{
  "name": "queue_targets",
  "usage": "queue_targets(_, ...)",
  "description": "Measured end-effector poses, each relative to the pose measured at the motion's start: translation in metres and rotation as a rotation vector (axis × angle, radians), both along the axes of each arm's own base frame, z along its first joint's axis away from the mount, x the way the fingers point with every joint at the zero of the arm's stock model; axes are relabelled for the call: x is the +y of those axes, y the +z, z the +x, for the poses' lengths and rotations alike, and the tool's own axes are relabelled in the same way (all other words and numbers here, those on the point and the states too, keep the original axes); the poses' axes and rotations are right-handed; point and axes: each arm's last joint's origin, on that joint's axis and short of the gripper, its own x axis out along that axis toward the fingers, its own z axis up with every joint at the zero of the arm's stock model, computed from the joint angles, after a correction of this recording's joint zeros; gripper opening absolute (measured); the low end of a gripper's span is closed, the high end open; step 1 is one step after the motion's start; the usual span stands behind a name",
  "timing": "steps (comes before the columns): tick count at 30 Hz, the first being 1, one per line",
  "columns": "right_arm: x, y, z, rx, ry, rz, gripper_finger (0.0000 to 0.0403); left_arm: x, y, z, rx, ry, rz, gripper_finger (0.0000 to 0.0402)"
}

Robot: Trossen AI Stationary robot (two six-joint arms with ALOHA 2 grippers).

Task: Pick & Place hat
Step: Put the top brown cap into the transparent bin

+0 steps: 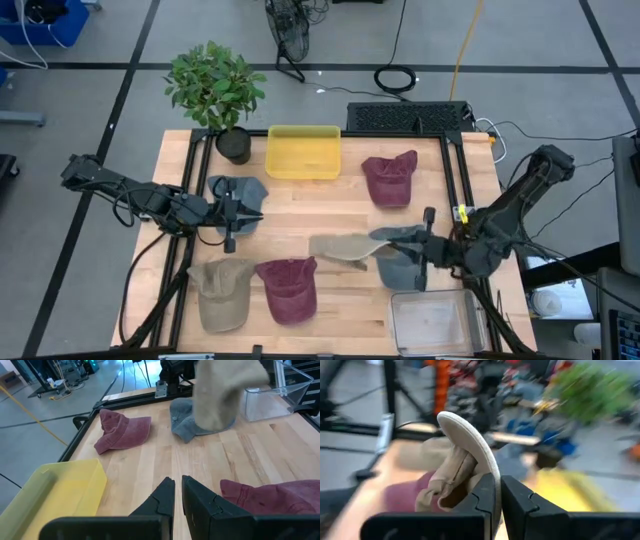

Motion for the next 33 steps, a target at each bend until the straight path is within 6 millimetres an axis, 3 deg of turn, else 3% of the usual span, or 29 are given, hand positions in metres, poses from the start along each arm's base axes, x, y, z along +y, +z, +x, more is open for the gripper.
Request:
queue_targets(9, -0.02, 0.02, -0.023, -0.016, 0.215, 0.164, 0.0013, 0.0, 0.0, 0.0, 0.0, -0.001, 0.002, 0.0042)
queue_targets(28, -0.049, 0.044, -0.063, -0.068, 0.47, 0.457, 0.0013, 0.0, 0.0, 0.0, 0.0, 0.004, -0.01, 0.0042)
queue_targets(33, -0.053, 0.038, -0.069, 0.021, 0.472, 0.546, 0.0013, 0.0, 0.0, 0.0, 0.0, 0.004, -0.01, 0.0042)
